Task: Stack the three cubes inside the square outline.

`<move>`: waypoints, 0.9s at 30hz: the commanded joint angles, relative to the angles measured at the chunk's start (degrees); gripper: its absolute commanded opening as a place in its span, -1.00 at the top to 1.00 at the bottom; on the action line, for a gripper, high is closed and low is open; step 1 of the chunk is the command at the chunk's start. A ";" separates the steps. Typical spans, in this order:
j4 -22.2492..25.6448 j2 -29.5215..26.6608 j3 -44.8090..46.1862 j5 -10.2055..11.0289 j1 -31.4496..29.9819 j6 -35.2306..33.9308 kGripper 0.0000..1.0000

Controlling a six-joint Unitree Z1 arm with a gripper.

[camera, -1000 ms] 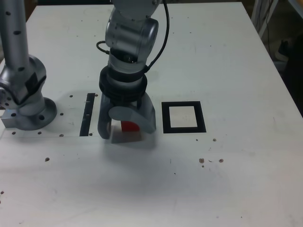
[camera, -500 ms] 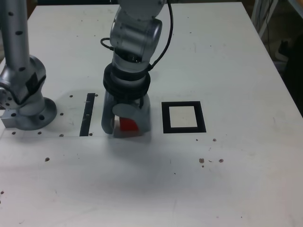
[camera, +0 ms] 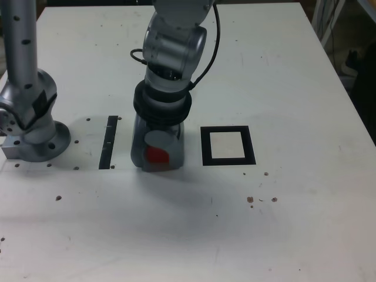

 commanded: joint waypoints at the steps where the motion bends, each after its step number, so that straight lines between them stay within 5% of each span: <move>1: 0.86 -0.85 -0.82 0.06 0.12 0.17 0.33; 12: 13.12 -3.40 -11.52 -0.30 -0.83 0.20 0.41; 20: 18.45 3.44 -25.04 1.48 -1.11 0.47 0.41; 27: 18.50 9.50 -29.41 2.38 -0.46 1.81 0.41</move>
